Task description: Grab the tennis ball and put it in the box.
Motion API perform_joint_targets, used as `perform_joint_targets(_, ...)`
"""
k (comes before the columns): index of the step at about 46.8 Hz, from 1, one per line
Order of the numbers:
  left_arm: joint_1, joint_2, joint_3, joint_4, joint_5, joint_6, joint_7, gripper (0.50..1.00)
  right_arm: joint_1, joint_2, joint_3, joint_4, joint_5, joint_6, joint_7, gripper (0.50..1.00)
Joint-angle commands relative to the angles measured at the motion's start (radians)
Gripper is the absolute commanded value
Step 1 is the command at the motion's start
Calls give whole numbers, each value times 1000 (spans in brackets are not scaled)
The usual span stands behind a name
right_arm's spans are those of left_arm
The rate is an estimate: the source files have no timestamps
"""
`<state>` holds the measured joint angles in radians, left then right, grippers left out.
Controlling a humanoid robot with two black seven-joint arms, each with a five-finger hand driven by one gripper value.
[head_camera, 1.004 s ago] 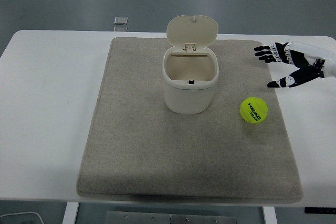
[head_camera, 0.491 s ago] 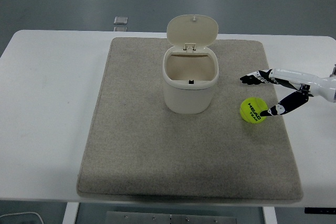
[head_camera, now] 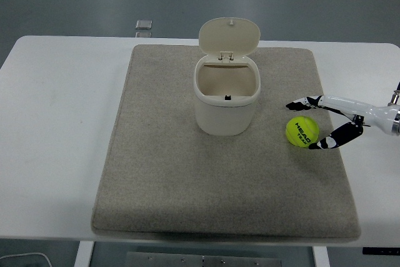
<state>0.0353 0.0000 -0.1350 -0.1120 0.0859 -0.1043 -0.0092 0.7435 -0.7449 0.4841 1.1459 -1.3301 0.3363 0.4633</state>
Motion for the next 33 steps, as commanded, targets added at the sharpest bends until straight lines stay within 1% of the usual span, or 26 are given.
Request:
perform_joint_targets(1, 0, 0, 0, 0, 0, 0, 0, 992, -3, 2, -7, 0, -14, -2, 0, 915)
perform_joint_targets(7, 0, 0, 0, 0, 0, 0, 0, 992, -9, 2, -7, 0, -15, -22, 0, 901)
perform_joint_targets(8, 0, 0, 0, 0, 0, 0, 0, 992, -9, 2, -9, 0, -14, -23, 0, 893)
perform_joint_targets(11, 0, 0, 0, 0, 0, 0, 0, 992, -9, 2, -10, 0, -15, -25, 0, 830)
perform_joint_targets(13, 0, 0, 0, 0, 0, 0, 0, 992, -9, 2, -10, 0, -15, -25, 0, 801)
perform_joint_targets(16, 0, 0, 0, 0, 0, 0, 0, 992, -9, 2, -10, 0, -15, -25, 0, 789)
perform_joint_targets(19, 0, 0, 0, 0, 0, 0, 0, 992, -9, 2, -10, 0, -17, -25, 0, 762)
perform_joint_targets(22, 0, 0, 0, 0, 0, 0, 0, 992, -9, 2, -9, 0, -18, -25, 0, 754)
perform_joint_targets(27, 0, 0, 0, 0, 0, 0, 0, 992, -7, 2, -9, 0, -18, -25, 1, 693)
perform_joint_targets(29, 0, 0, 0, 0, 0, 0, 0, 992, -7, 2, -7, 0, -18, -25, 0, 678)
perform_joint_targets(31, 0, 0, 0, 0, 0, 0, 0, 992, -6, 2, -7, 0, -18, -25, 1, 644)
perform_joint_targets(33, 0, 0, 0, 0, 0, 0, 0, 992, -6, 1, -7, 0, -17, -23, 5, 591)
